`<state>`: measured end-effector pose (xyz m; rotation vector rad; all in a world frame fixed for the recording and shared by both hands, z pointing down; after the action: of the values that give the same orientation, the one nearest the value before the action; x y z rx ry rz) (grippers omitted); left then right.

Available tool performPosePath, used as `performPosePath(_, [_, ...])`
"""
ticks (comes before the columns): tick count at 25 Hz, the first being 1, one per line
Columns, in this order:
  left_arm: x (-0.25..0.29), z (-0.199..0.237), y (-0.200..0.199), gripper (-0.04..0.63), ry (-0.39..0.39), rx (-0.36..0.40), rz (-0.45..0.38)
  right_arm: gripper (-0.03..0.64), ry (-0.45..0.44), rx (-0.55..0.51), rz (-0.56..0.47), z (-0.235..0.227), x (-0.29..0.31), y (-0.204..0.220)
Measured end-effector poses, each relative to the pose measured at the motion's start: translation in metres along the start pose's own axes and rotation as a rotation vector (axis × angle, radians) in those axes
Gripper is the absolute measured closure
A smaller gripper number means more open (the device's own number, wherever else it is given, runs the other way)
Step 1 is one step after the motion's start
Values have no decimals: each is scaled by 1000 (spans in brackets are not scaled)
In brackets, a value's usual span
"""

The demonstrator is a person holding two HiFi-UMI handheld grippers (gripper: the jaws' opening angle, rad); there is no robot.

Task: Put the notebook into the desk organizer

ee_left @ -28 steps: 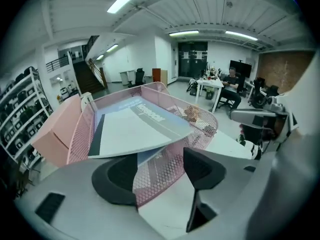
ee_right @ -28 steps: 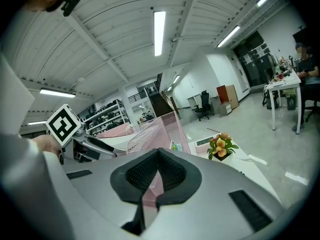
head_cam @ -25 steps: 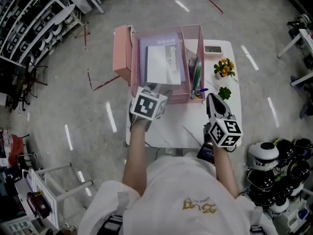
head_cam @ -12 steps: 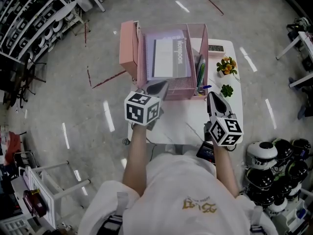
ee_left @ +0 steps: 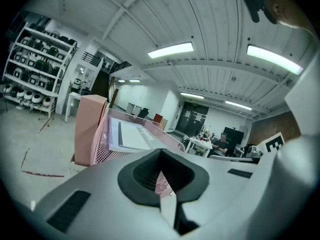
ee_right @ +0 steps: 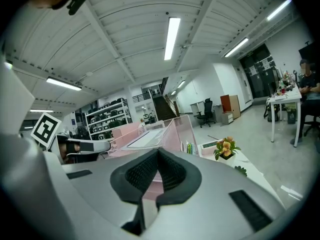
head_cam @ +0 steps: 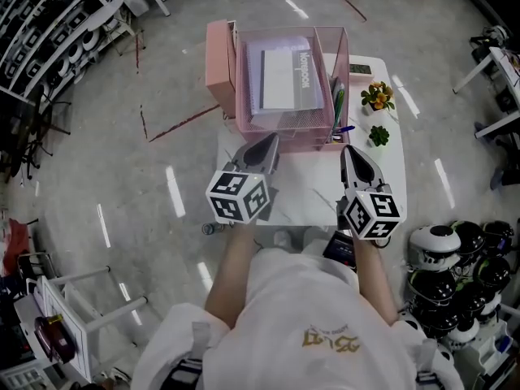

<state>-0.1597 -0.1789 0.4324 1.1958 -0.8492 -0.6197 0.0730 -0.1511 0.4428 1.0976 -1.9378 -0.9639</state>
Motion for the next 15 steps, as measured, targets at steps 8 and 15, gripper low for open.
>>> performPosePath(8, [-31,-3,14,578,-42,-5,-36,604,1,-27,-14,19,-16,15])
performPosePath(15, [-43,1,19,578,-65,-16,-40,606,-9,-33,-7,28,-17,21])
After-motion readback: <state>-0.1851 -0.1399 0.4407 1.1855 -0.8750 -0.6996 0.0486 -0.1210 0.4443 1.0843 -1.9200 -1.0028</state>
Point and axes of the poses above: the fingertips, and each gripper's own axes: x forward along the fingers, z to its left, y out of its underside, the point moved 8 cm from there along -x, backward along the fingers, and after that the axes turned 13 degrees about x, right-handed, at the moved point
